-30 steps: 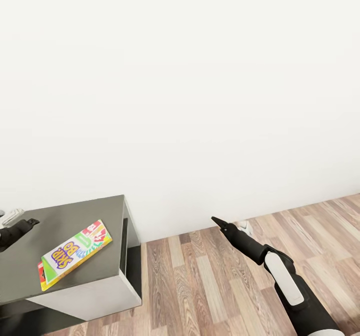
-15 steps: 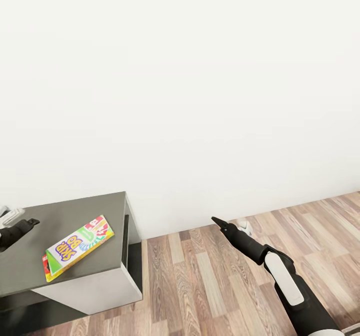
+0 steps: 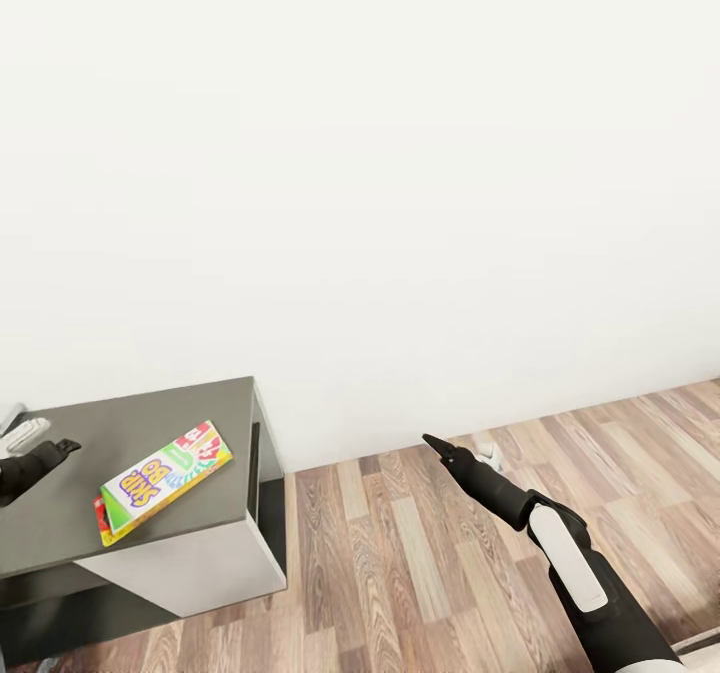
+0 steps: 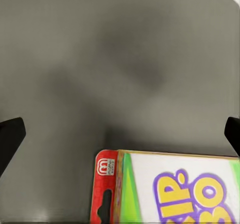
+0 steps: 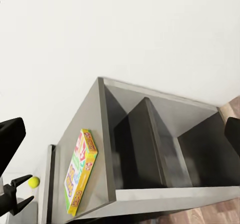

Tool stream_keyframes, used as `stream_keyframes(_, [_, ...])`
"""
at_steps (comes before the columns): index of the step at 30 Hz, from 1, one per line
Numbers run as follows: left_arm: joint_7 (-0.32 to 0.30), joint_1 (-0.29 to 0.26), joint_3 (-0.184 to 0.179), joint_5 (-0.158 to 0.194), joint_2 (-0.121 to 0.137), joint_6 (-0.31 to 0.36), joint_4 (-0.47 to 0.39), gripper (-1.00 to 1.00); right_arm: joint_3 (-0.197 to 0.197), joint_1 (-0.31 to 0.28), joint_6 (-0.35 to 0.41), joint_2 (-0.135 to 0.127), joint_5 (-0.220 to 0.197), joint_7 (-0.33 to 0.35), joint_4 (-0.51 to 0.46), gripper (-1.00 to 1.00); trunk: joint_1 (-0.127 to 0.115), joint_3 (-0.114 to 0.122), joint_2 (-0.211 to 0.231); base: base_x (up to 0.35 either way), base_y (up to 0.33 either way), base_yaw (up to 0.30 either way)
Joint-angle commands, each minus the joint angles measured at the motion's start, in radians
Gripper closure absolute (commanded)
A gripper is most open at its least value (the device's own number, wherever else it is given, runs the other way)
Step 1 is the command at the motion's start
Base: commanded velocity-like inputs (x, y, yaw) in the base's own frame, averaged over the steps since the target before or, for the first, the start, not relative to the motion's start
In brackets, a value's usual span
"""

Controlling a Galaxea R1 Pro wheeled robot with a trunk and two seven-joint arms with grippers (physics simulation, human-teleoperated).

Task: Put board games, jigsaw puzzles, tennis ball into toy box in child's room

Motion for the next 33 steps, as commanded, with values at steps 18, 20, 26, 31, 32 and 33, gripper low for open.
stream_keyframes(18, [-0.171, -0.001, -0.002, 0.007, -0.001, 0.188, -0.044, -1.00, 0.001, -0.001, 0.002, -0.001, -0.004, -0.001, 0.001, -1.00, 0.000, -0.002, -0.002, -0.006, 0.000, 0.000])
stream_keyframes(20, [-0.175, -0.001, -0.002, 0.008, -0.002, 0.192, -0.044, -1.00, 0.001, -0.001, 0.002, -0.001, -0.004, -0.001, 0.002, -1.00, 0.000, -0.002, -0.002, 0.000, 0.000, 0.000])
stream_keyframes(26, [-0.176, -0.001, -0.002, 0.008, -0.001, 0.204, -0.043, -1.00, 0.001, -0.001, 0.002, -0.001, -0.004, -0.002, 0.004, -1.00, 0.000, -0.002, -0.002, 0.000, 0.000, 0.000])
stream_keyframes(31, [-0.176, -0.001, -0.002, 0.007, -0.002, 0.221, -0.042, -1.00, 0.000, -0.001, 0.002, -0.001, -0.004, -0.001, 0.004, -1.00, 0.000, -0.002, -0.002, 0.000, 0.000, 0.000])
stream_keyframes(32, [-0.176, -0.001, -0.002, 0.007, -0.001, 0.225, -0.041, -1.00, 0.000, -0.001, 0.002, -0.001, -0.004, -0.001, 0.004, -1.00, 0.000, -0.002, -0.002, 0.000, 0.000, 0.000])
stream_keyframes(33, [-0.176, -0.001, -0.001, 0.007, -0.001, 0.227, -0.041, -1.00, 0.000, -0.001, 0.002, -0.001, -0.004, -0.001, 0.004, -1.00, 0.000, -0.002, -0.002, 0.000, 0.000, 0.000])
